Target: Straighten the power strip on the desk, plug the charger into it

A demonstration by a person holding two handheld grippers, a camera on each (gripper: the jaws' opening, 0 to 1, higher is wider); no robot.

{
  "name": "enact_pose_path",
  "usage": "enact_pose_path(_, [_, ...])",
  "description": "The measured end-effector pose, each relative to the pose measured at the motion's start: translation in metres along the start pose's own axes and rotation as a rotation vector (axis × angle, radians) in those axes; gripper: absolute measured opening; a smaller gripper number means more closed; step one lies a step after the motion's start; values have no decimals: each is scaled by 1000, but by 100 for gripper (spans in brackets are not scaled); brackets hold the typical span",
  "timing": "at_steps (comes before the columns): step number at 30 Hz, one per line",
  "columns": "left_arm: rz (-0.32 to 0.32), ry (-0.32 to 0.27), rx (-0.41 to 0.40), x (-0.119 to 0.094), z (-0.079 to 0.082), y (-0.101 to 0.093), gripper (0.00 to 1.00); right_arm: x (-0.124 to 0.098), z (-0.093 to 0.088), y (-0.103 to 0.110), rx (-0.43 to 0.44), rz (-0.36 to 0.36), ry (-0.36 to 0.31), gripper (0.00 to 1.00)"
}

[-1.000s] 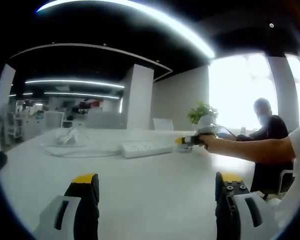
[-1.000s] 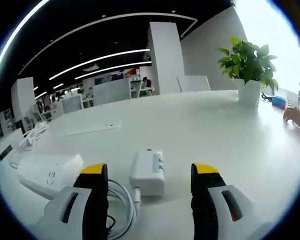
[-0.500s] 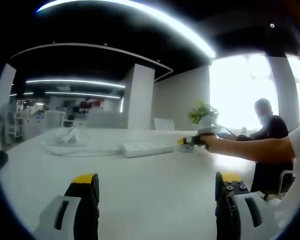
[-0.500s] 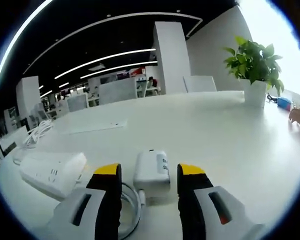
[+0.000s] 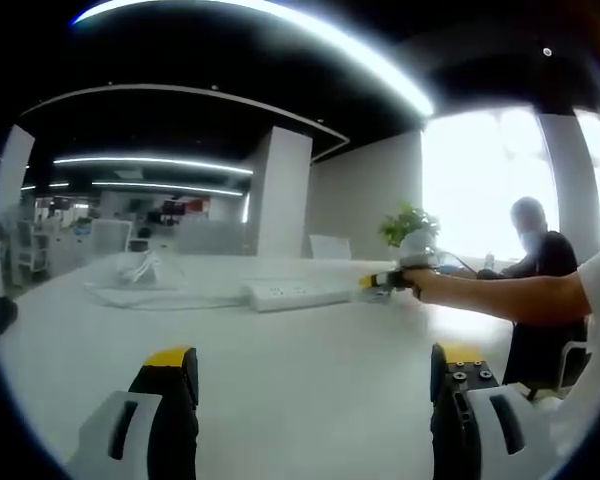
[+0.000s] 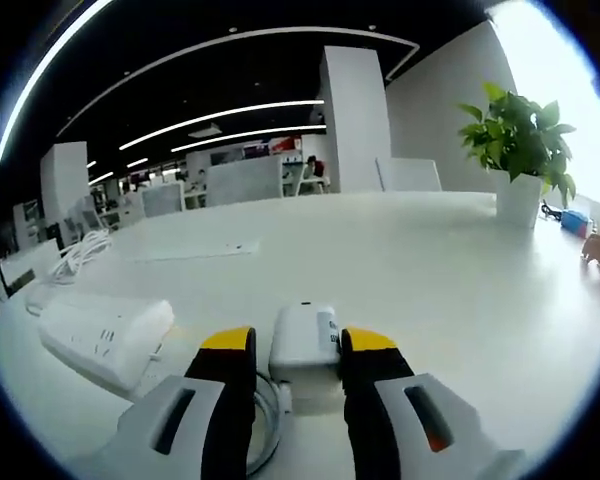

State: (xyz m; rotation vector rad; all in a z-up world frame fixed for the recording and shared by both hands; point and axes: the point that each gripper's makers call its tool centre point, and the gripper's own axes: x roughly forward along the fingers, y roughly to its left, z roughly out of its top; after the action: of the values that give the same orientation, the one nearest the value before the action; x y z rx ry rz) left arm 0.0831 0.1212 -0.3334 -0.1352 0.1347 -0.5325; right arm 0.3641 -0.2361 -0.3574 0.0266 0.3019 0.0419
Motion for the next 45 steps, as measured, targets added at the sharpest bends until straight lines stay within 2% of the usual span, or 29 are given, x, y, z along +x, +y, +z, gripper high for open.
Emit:
enact_pose_path(7, [1, 4, 0, 1, -1, -1, 99, 1, 1, -3, -25, 20, -3, 27])
enact_pose_path(20, [5, 8, 2, 5, 1, -1, 99, -3, -1, 4, -25, 83, 1, 26])
enact_pose_path(37, [33, 34, 29, 12, 2, 6, 99, -6, -3, 6, -74, 145, 14, 25])
enact_pose_path(41, [42, 36, 36, 14, 2, 9, 99, -7, -2, 6, -82, 154, 9, 25])
enact_pose_path(45, [46, 31, 33, 14, 4, 9, 99, -9, 9, 4, -112, 165, -5, 25])
